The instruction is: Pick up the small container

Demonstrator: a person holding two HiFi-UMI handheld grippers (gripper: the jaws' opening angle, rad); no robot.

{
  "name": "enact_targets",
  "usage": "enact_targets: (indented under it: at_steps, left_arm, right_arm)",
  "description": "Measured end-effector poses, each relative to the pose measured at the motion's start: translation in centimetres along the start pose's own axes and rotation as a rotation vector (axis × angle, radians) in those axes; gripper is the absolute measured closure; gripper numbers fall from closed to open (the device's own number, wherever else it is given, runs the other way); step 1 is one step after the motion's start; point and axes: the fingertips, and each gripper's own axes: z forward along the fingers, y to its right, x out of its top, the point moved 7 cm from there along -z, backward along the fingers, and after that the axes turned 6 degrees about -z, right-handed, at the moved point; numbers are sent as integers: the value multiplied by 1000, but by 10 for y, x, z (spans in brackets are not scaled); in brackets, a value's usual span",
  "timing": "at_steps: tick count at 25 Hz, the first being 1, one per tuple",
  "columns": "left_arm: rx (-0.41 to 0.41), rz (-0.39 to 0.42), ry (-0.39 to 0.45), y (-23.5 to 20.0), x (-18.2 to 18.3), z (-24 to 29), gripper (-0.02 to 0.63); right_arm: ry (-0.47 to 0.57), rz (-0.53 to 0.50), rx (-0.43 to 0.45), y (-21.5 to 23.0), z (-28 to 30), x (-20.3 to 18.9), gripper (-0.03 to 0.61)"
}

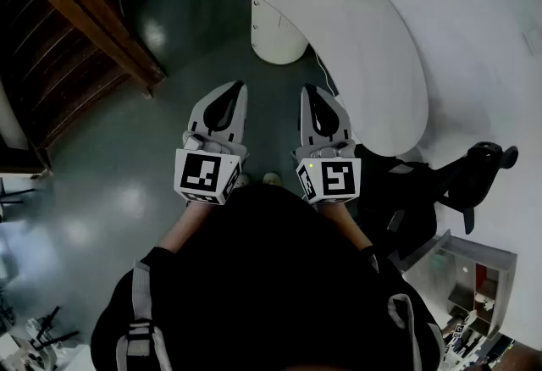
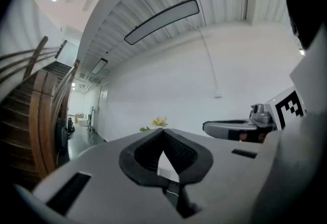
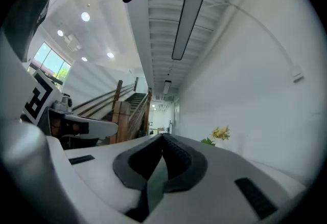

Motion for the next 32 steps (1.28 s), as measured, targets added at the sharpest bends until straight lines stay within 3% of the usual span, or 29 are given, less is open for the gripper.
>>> enact_targets:
  at_steps: [11,16,20,32]
  left_arm:
    - [-54,6,-8,-32,-3,-13,606]
    - [-65,-5,-21,-40,-9,-9,606]
    - [-71,-7,-22,-46,-12,8,606]
    - [-16,-29,-37,-83,-16,112,606]
  right_arm:
    - [17,28,-71,-32,8,-5,554]
    - [17,32,-65,-32,16,-13,551]
    - [14,60,-68,-20,34,-23,466]
    - [-38,69,-1,48,140,-61,377]
